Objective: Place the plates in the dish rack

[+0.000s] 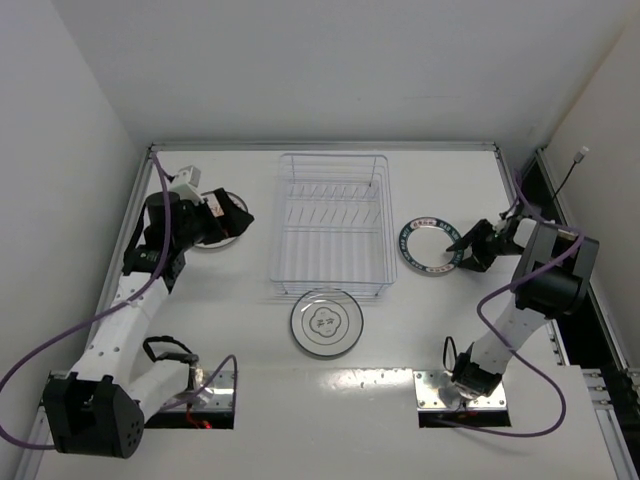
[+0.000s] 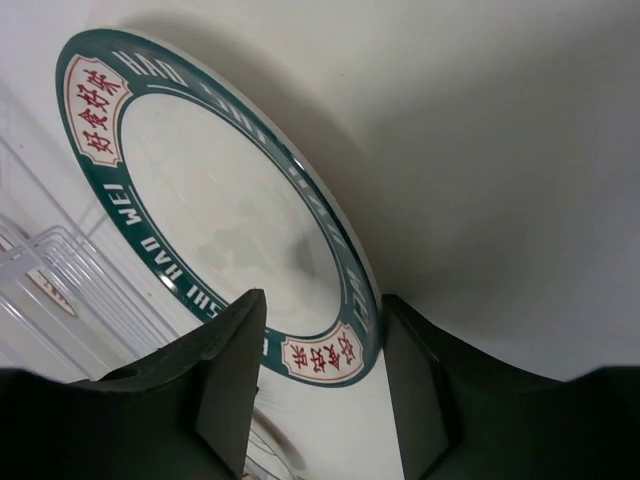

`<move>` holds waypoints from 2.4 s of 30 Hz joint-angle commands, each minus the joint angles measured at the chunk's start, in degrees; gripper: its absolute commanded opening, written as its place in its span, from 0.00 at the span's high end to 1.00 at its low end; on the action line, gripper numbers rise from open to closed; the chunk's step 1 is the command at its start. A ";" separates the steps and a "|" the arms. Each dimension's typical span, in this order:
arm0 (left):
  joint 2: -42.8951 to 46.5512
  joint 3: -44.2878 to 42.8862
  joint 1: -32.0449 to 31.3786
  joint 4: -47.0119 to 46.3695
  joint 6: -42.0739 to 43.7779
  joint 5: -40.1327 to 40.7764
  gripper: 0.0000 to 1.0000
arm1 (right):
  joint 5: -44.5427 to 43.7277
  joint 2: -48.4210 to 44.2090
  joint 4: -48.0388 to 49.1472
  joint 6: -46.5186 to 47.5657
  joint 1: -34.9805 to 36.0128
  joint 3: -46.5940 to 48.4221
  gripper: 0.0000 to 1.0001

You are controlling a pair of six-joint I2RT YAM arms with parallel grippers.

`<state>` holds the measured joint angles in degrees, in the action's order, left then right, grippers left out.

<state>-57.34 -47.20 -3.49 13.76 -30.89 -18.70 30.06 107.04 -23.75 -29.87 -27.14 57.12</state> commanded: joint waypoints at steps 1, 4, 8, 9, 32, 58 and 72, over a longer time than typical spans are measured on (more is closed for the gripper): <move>-1.09 1.67 1.99 -1.81 -2.94 -3.61 0.07 | 0.52 0.27 2.30 -1.16 1.73 0.88 0.55; -5.13 1.67 4.27 -2.33 -2.94 -9.77 0.07 | 0.52 1.41 1.69 -0.63 2.26 2.38 0.67; -8.22 2.20 6.21 -2.33 -2.94 -13.46 0.07 | 0.00 1.41 0.12 -0.10 2.79 3.43 0.96; -8.92 2.20 6.21 -2.33 -2.94 -13.99 0.04 | -0.53 1.41 -0.50 -0.10 2.79 3.43 1.00; -6.29 -4.66 6.74 10.59 6.55 -0.82 0.00 | -32.34 -24.26 -11.76 -0.28 23.08 31.20 1.00; -1.28 -1.76 5.16 9.53 7.08 6.31 0.00 | -71.81 -8.53 -13.78 5.35 52.54 42.01 1.00; -1.28 -1.76 5.16 10.59 7.08 9.64 0.00 | -74.44 3.95 -18.26 6.40 55.43 48.08 1.00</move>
<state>-59.77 -48.95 1.93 24.40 -24.40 -10.79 -41.01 109.51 -41.50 -23.99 26.46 102.61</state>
